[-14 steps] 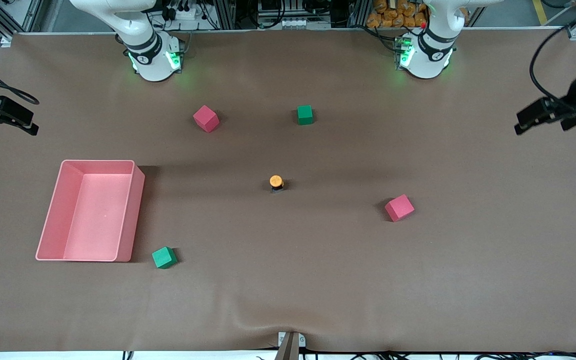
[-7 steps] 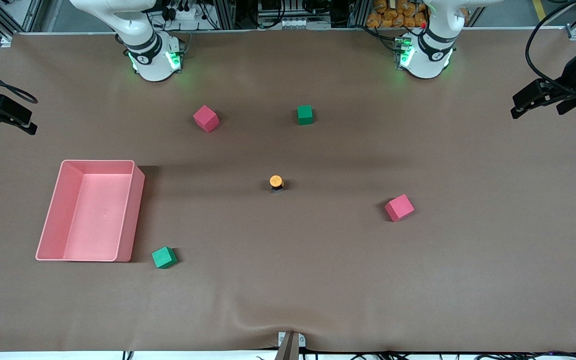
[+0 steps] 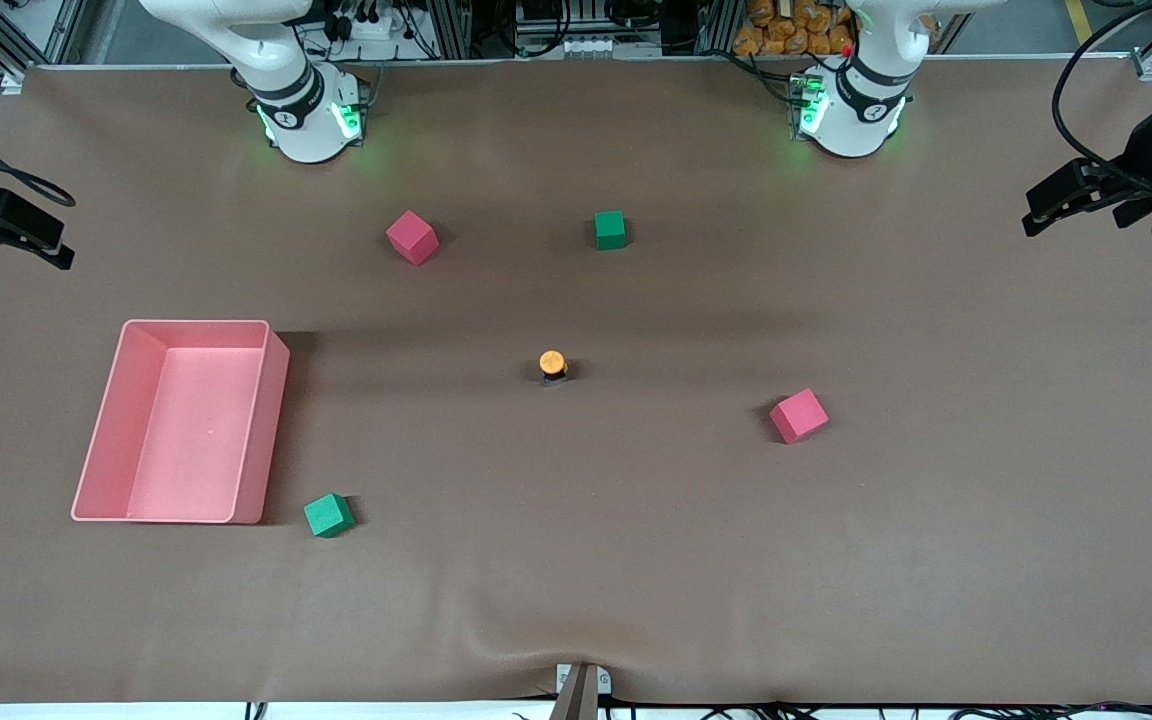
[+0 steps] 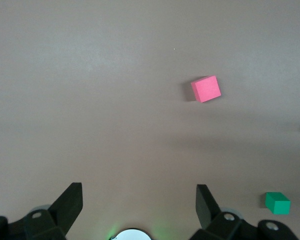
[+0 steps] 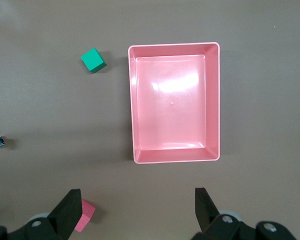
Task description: Place and upright button with both arms
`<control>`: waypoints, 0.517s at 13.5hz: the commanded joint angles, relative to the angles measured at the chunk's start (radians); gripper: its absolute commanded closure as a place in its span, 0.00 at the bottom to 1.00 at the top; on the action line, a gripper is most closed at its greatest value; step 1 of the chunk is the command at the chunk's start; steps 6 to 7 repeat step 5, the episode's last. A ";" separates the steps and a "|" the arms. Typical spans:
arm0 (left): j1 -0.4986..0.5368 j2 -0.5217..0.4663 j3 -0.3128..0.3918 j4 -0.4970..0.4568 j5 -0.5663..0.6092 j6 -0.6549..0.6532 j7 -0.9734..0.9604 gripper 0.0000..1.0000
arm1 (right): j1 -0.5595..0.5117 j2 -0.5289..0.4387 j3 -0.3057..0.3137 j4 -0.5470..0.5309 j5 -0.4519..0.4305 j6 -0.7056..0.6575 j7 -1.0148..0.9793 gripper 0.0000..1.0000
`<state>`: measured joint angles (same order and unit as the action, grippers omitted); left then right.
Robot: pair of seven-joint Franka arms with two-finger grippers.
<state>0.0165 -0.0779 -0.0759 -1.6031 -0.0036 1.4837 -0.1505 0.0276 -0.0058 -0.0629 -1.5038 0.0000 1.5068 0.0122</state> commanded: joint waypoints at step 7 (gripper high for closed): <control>0.003 0.020 -0.008 0.034 -0.004 -0.020 0.017 0.00 | -0.008 -0.008 0.005 0.005 0.014 -0.011 -0.009 0.00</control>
